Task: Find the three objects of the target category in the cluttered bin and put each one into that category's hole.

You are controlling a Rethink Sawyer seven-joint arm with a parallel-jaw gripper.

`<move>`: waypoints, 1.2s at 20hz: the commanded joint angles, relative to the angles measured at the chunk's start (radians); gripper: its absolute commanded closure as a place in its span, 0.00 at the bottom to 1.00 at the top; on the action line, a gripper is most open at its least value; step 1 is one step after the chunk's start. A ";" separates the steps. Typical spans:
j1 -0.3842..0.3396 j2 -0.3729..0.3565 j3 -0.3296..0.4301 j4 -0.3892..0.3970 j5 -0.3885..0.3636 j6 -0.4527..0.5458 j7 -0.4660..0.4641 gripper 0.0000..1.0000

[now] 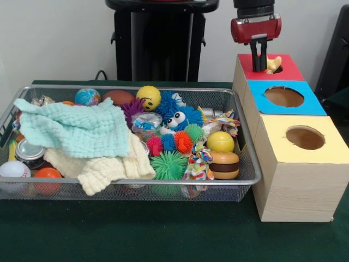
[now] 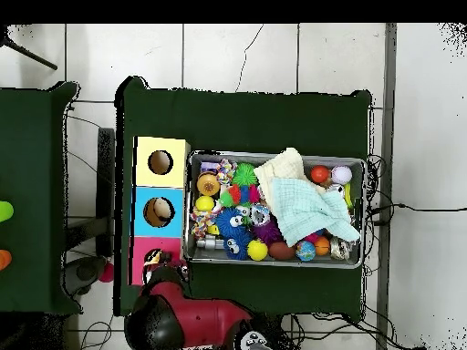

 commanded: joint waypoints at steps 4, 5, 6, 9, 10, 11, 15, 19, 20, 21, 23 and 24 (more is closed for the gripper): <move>0.088 0.171 -0.147 -0.170 0.008 -0.161 0.132 1.00; 0.106 0.168 -0.169 -0.176 0.013 -0.167 0.117 1.00; 0.143 0.161 -0.214 -0.188 0.025 -0.184 0.085 1.00; 0.195 0.157 -0.278 -0.212 0.031 -0.208 0.040 1.00; 0.212 0.158 -0.300 -0.220 0.031 -0.226 0.028 1.00; 0.218 0.159 -0.309 -0.224 0.029 -0.234 0.030 1.00; 0.243 0.169 -0.343 -0.241 0.012 -0.272 0.033 1.00; 0.260 0.172 -0.366 -0.254 -0.003 -0.280 0.039 1.00; 0.264 0.171 -0.371 -0.258 -0.007 -0.277 0.040 1.00; 0.266 0.171 -0.374 -0.261 -0.011 -0.271 0.044 1.00; 0.273 0.168 -0.384 -0.268 -0.019 -0.264 0.044 1.00; 0.282 0.167 -0.394 -0.272 -0.019 -0.263 0.039 1.00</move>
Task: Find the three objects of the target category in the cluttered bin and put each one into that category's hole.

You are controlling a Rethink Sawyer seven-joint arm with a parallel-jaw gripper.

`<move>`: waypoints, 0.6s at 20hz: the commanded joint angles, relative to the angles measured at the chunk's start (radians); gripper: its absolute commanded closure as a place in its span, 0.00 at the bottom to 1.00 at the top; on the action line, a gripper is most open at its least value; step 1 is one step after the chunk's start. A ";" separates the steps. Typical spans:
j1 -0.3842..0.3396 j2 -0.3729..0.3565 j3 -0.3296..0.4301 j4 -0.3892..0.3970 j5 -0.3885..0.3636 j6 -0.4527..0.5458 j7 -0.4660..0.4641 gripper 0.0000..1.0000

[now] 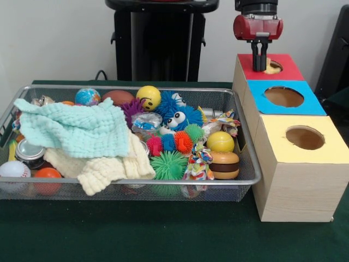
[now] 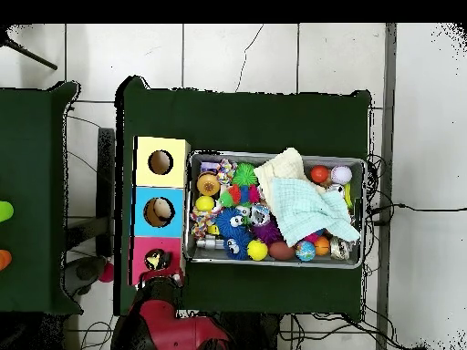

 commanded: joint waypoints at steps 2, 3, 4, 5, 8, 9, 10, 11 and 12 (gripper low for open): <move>-0.015 0.101 -0.119 -0.224 0.022 -0.037 0.036 1.00; -0.011 0.100 -0.124 -0.227 0.019 -0.033 0.034 1.00; -0.007 0.100 -0.129 -0.231 0.016 -0.030 0.035 1.00; -0.003 0.099 -0.133 -0.234 0.014 -0.027 0.035 1.00; 0.024 0.105 -0.167 -0.247 0.014 -0.041 0.017 1.00; 0.038 0.110 -0.184 -0.253 0.018 -0.050 0.007 1.00; 0.057 0.119 -0.207 -0.261 0.025 -0.061 -0.009 1.00; 0.059 0.120 -0.209 -0.264 0.021 -0.057 -0.006 1.00; 0.052 0.115 -0.201 -0.264 0.014 -0.038 0.009 1.00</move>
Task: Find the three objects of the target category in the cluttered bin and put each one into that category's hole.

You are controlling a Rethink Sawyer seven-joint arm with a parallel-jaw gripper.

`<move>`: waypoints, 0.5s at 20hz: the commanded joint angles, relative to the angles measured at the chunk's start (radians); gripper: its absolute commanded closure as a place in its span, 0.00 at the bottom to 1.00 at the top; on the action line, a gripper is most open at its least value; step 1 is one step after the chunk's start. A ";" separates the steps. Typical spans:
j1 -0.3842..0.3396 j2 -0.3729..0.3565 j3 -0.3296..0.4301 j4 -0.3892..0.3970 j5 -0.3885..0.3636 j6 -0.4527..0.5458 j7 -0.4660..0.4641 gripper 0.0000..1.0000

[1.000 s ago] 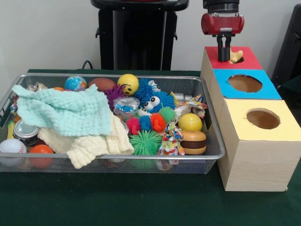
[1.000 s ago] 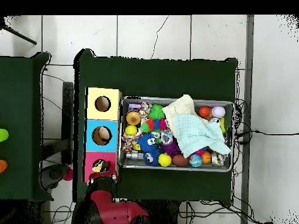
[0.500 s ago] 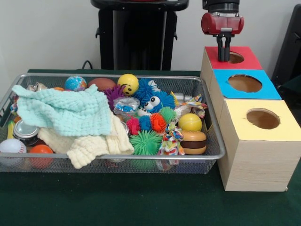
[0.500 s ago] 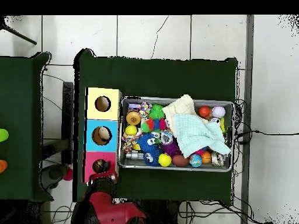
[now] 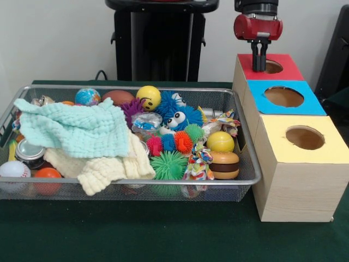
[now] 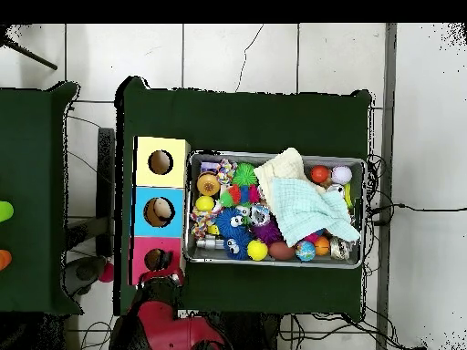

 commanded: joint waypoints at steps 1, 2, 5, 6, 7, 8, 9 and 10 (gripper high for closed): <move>-0.053 0.076 -0.092 -0.217 0.032 0.037 0.036 1.00; -0.080 0.059 -0.059 -0.210 0.025 0.112 0.063 1.00; -0.193 -0.020 0.081 -0.166 0.039 0.387 0.121 1.00; -0.231 -0.050 0.127 -0.150 0.051 0.473 0.137 1.00; -0.264 -0.070 0.168 -0.136 0.060 0.527 0.150 1.00; -0.297 -0.098 0.206 -0.129 0.074 0.600 0.153 1.00; -0.308 -0.111 0.217 -0.128 0.080 0.628 0.149 1.00; -0.319 -0.128 0.221 -0.132 0.090 0.667 0.143 1.00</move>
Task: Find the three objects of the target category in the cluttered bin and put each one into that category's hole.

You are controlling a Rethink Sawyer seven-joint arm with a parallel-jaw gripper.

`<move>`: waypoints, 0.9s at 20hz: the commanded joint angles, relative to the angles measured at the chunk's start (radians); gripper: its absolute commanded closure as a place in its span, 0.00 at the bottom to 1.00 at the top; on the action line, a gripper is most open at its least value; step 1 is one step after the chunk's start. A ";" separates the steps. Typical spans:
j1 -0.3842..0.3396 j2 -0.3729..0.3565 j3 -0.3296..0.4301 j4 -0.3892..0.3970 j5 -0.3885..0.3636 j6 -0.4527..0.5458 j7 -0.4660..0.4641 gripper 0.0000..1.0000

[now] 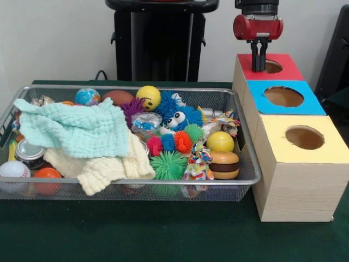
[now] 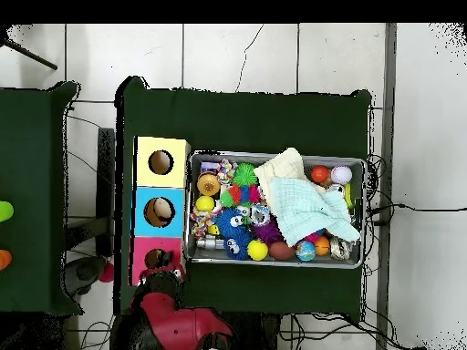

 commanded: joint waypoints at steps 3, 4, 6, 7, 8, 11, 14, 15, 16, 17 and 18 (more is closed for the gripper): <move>-0.211 -0.094 0.103 -0.151 0.109 0.535 0.125 1.00; -0.216 -0.097 0.101 -0.174 0.110 0.570 0.118 1.00; -0.226 -0.100 0.102 -0.209 0.110 0.629 0.111 1.00; -0.231 -0.103 0.104 -0.219 0.108 0.649 0.109 1.00; -0.237 -0.104 0.103 -0.245 0.104 0.693 0.098 1.00; -0.256 -0.115 0.108 -0.284 0.087 0.745 0.085 1.00; -0.270 -0.116 0.104 -0.331 0.039 0.752 0.051 1.00; -0.274 -0.117 0.104 -0.341 0.026 0.746 0.043 1.00; -0.295 -0.118 0.118 -0.342 0.026 0.720 0.037 1.00; -0.307 -0.119 0.127 -0.343 0.024 0.708 0.032 1.00; -0.312 -0.115 0.121 -0.355 0.009 0.685 0.026 1.00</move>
